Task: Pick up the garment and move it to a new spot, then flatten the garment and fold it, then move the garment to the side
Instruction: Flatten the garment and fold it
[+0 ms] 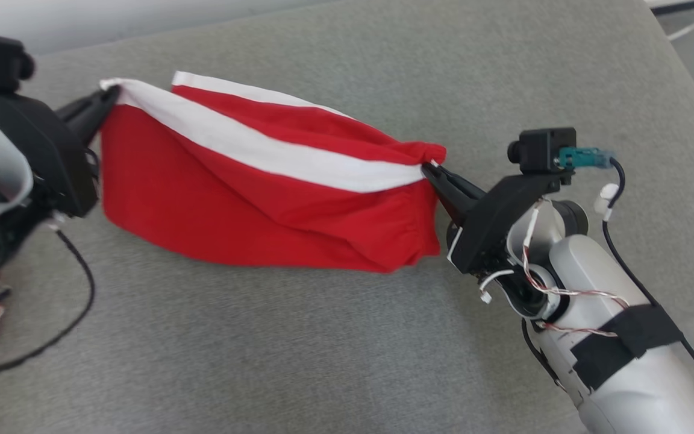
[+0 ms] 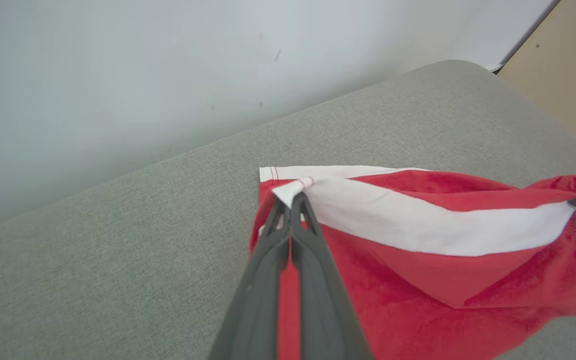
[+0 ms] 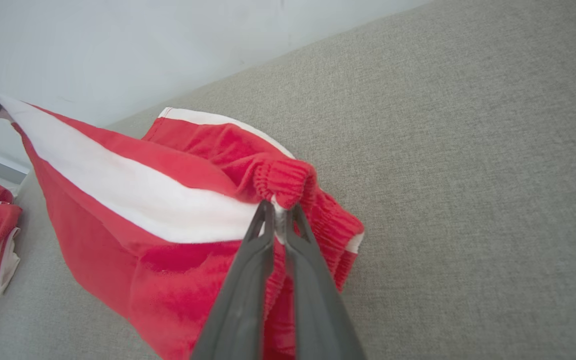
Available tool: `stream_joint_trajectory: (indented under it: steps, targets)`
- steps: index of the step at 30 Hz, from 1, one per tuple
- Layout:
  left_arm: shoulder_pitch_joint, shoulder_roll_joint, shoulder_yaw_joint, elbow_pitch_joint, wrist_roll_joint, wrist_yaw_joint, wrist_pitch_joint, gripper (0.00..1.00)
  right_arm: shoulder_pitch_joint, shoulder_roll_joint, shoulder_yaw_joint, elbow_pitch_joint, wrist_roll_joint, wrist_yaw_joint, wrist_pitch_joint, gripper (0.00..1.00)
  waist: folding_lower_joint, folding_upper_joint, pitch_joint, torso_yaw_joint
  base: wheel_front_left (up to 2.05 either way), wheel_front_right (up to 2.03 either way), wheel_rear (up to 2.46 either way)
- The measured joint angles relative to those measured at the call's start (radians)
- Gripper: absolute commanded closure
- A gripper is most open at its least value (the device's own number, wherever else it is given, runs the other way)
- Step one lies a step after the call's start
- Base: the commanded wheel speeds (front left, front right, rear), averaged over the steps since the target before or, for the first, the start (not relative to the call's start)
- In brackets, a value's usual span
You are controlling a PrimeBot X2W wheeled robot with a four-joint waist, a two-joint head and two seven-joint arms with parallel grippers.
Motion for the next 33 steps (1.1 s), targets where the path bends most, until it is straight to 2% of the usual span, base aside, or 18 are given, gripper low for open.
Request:
stream_joint_trajectory:
  steps: [7, 13, 23, 27, 28, 29, 30, 33]
  targets:
    - [-0.094, 0.042, -0.065, 0.032, -0.026, 0.000, 0.002, 1.00, -0.053, 0.021, 0.015, 0.039, 0.009, -0.001, -0.018, 1.00, 0.0000, 0.0000, 0.045, -0.048, 0.00, 0.00, 0.00]
    - [-0.166, 0.041, -0.113, 0.041, -0.033, 0.000, -0.012, 1.00, -0.096, 0.028, 0.033, 0.065, 0.009, -0.009, -0.049, 1.00, 0.0000, 0.0000, 0.087, -0.072, 0.00, 0.00, 0.00]
    - [-0.252, 0.075, -0.207, 0.081, -0.041, 0.000, -0.062, 1.00, -0.166, 0.032, 0.085, 0.104, 0.029, -0.010, -0.107, 1.00, 0.0000, 0.0000, 0.141, -0.095, 0.00, 0.00, 0.00]
    - [-0.258, 0.063, -0.238, 0.109, -0.051, 0.000, -0.104, 0.98, -0.171, 0.033, 0.126, 0.106, 0.061, -0.027, -0.142, 1.00, 0.0000, 0.0000, 0.151, -0.100, 0.00, 0.00, 0.00]
    - [-0.259, 0.063, -0.246, 0.114, -0.051, 0.000, -0.115, 0.56, -0.171, 0.033, 0.134, 0.108, 0.066, -0.028, -0.151, 0.85, 0.0000, 0.0000, 0.153, -0.100, 0.00, 0.00, 0.00]
    - [-0.260, 0.063, -0.255, 0.119, -0.051, 0.000, -0.137, 0.03, -0.175, 0.032, 0.144, 0.111, 0.072, -0.033, -0.161, 0.53, -0.0001, -0.0001, 0.153, -0.100, 0.00, 0.00, 0.00]
    - [-0.265, 0.061, -0.260, 0.132, -0.050, 0.000, -0.155, 0.00, -0.183, 0.033, 0.154, 0.115, 0.079, -0.036, -0.168, 0.02, -0.0001, 0.0000, 0.152, -0.100, 0.00, 0.00, 0.00]
    - [-0.289, 0.047, -0.265, 0.148, -0.053, 0.000, -0.195, 0.00, -0.192, 0.033, 0.151, 0.114, 0.089, -0.037, -0.198, 0.00, -0.0002, -0.0002, 0.151, -0.095, 0.00, 0.00, 0.00]
